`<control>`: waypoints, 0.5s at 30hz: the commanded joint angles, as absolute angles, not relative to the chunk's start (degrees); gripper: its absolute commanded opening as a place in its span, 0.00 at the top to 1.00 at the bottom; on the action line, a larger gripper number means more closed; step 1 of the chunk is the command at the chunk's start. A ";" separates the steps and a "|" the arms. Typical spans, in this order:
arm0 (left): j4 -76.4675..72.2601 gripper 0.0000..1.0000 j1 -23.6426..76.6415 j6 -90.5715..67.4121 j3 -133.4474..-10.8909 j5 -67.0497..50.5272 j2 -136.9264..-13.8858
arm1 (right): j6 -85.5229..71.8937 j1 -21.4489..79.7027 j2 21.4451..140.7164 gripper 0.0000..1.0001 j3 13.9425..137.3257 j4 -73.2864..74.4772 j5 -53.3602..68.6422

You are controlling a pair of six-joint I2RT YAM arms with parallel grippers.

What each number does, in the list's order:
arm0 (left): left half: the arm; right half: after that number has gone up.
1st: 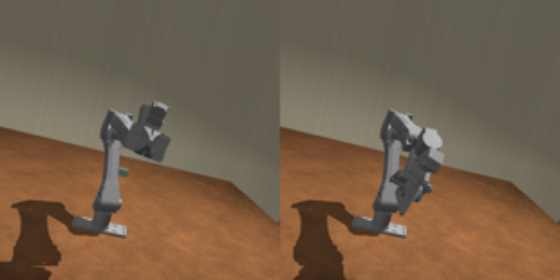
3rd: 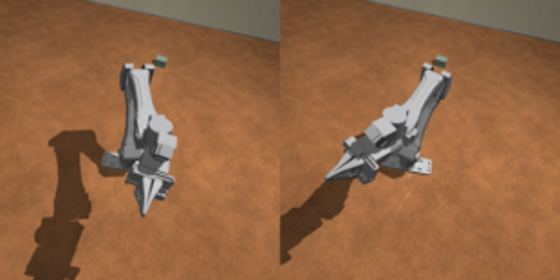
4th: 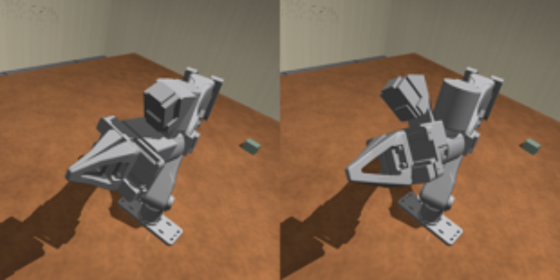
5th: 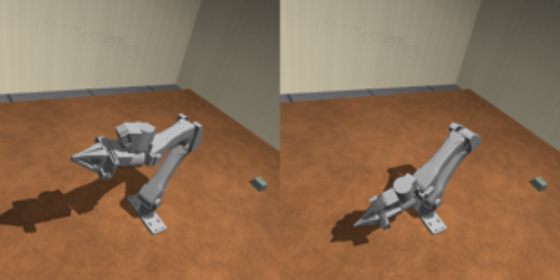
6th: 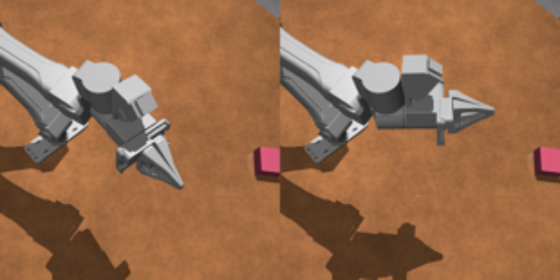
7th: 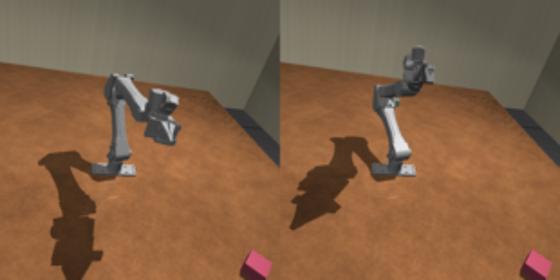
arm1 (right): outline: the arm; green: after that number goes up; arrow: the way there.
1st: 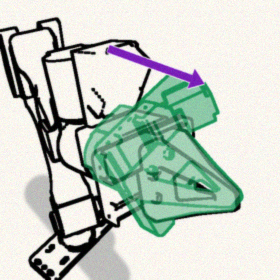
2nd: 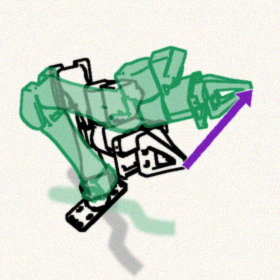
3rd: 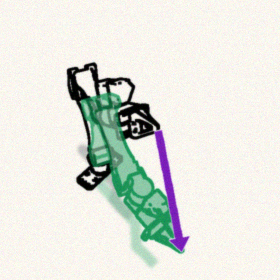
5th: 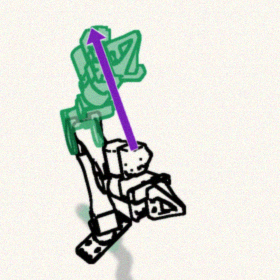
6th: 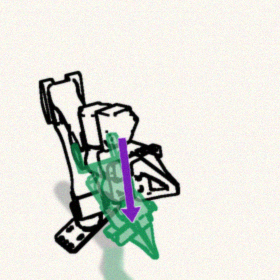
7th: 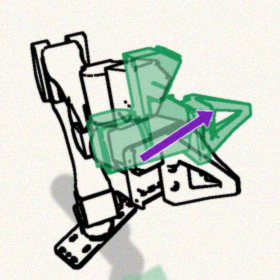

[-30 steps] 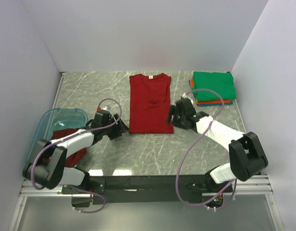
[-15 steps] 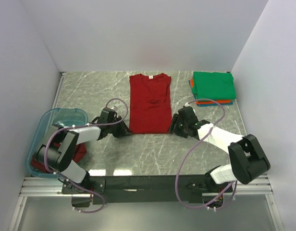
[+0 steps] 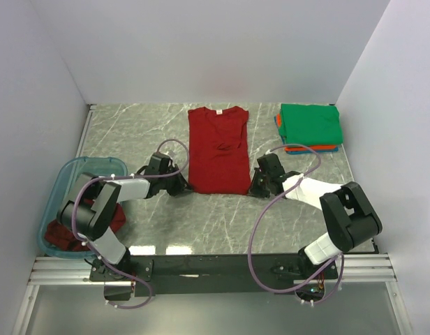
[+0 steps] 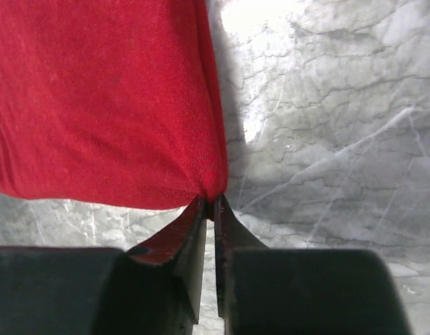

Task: Fold and stack the t-shirts
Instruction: Fold the tshirt

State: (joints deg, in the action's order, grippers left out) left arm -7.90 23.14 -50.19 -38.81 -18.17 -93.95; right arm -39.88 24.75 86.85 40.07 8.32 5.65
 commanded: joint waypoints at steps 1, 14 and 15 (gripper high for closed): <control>-8.88 0.99 23.47 -48.34 -36.48 -16.26 -91.15 | -39.20 24.43 86.57 0.91 41.92 8.96 7.82; -1.68 0.99 31.89 -53.34 -22.95 -6.87 -69.10 | -36.04 26.19 70.25 0.99 32.09 16.34 21.26; -0.19 0.99 34.69 -55.35 -22.50 -5.29 -65.08 | -36.04 26.71 69.01 0.99 31.56 17.22 21.70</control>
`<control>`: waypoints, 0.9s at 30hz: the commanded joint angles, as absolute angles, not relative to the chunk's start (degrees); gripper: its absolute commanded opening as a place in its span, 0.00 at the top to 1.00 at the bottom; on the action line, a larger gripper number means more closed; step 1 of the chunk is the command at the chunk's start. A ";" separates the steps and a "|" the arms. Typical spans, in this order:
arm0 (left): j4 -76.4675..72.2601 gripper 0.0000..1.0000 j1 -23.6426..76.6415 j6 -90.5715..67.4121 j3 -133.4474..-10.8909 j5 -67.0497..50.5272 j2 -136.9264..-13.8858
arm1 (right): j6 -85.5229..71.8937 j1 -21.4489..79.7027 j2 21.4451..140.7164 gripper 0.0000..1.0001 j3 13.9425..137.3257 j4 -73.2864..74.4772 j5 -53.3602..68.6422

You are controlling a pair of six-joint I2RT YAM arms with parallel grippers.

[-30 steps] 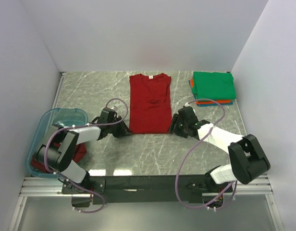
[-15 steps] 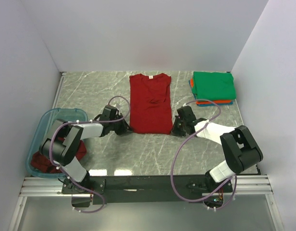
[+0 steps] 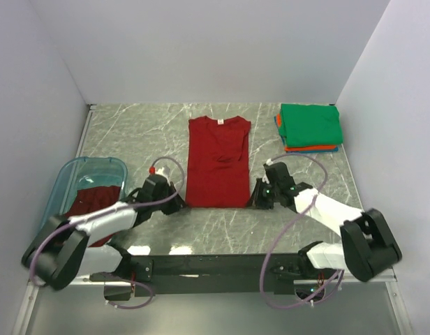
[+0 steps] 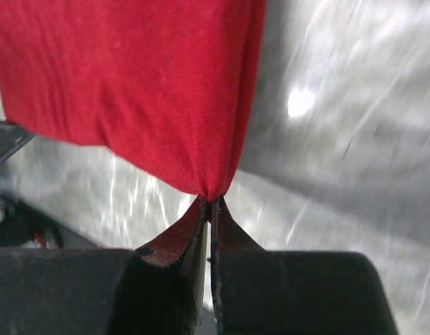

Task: Fold and stack the t-shirts
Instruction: Fold the tshirt

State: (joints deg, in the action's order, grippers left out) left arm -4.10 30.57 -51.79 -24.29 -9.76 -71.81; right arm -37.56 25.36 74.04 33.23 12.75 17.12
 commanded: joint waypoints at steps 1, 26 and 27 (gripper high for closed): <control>3.65 0.99 36.20 -56.33 -22.06 -3.79 -62.86 | -35.77 27.33 67.69 0.99 30.42 19.05 22.84; 35.60 0.99 43.51 -61.26 -36.56 -1.93 -23.91 | -31.90 34.72 40.61 0.98 44.21 53.70 38.32; 35.07 0.99 43.51 -61.00 -36.65 -2.37 -23.99 | -31.99 34.63 40.61 0.98 44.56 53.70 38.67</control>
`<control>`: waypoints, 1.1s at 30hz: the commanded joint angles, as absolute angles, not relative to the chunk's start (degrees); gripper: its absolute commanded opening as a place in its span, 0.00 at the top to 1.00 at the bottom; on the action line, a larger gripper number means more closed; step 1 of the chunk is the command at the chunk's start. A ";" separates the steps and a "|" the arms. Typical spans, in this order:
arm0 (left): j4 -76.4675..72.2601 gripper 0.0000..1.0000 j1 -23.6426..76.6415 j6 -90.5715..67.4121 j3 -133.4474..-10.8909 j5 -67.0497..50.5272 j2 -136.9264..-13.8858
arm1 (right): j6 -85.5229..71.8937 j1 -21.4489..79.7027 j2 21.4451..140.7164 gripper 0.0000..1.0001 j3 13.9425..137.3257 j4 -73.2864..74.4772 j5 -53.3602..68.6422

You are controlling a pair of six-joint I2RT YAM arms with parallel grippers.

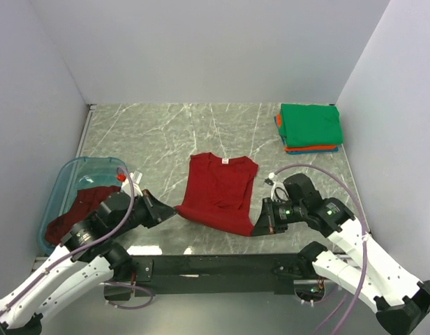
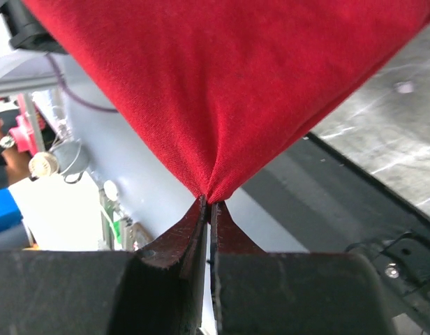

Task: Fold and stack the t-shirts
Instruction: Fold the tshirt

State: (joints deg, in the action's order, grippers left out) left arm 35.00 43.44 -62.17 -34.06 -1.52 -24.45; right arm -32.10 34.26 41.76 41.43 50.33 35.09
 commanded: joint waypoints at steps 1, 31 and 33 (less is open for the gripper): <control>34.63 0.99 43.51 -61.00 -36.91 -2.37 -24.17 | -32.08 34.72 40.69 0.98 45.17 53.79 38.50; 21.01 0.99 42.28 -51.86 -50.09 22.76 -52.37 | -29.88 22.60 53.26 1.00 54.49 40.08 21.71; 19.43 0.99 40.96 -50.45 -51.50 22.16 -54.92 | -29.71 21.45 53.96 1.00 55.10 38.59 23.37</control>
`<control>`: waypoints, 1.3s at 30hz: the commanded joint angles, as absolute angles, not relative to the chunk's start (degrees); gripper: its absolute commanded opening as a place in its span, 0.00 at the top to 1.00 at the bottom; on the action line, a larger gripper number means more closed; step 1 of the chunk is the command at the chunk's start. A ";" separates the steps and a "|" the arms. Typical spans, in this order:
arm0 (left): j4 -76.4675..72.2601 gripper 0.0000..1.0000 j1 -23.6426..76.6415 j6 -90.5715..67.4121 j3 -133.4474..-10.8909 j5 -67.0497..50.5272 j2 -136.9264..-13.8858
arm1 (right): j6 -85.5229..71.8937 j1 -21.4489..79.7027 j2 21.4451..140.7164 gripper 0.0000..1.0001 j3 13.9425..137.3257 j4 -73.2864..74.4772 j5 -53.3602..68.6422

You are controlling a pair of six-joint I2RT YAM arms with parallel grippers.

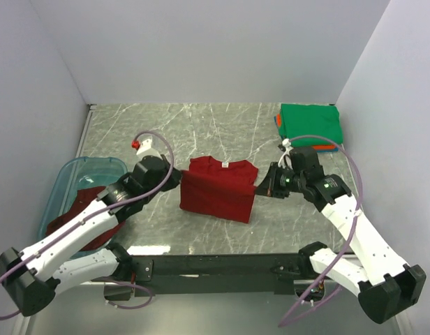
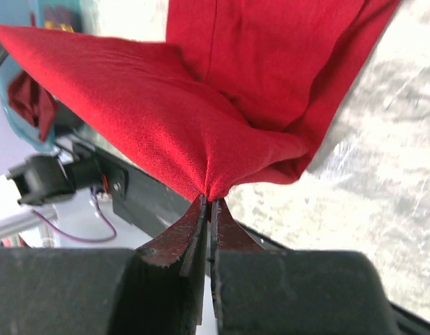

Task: Fold and stack the t-shirts
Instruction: Fold the tshirt

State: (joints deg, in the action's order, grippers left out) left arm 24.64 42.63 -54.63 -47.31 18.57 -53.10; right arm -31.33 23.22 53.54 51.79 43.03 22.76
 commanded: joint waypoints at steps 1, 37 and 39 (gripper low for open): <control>19.08 0.99 40.35 -50.10 -52.03 21.54 -55.89 | -29.62 20.23 55.18 1.00 55.46 38.15 23.81; 11.86 1.00 26.37 -43.77 -67.76 9.14 -94.21 | -33.22 8.70 82.17 1.00 56.07 21.18 28.65; 12.21 0.99 26.11 -43.68 -69.25 9.32 -95.79 | -33.40 8.53 84.81 1.00 56.77 20.22 29.09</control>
State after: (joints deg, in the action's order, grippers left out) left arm 13.10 27.38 -45.58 -65.52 7.33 -94.32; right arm -33.41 9.43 82.32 53.58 22.63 29.58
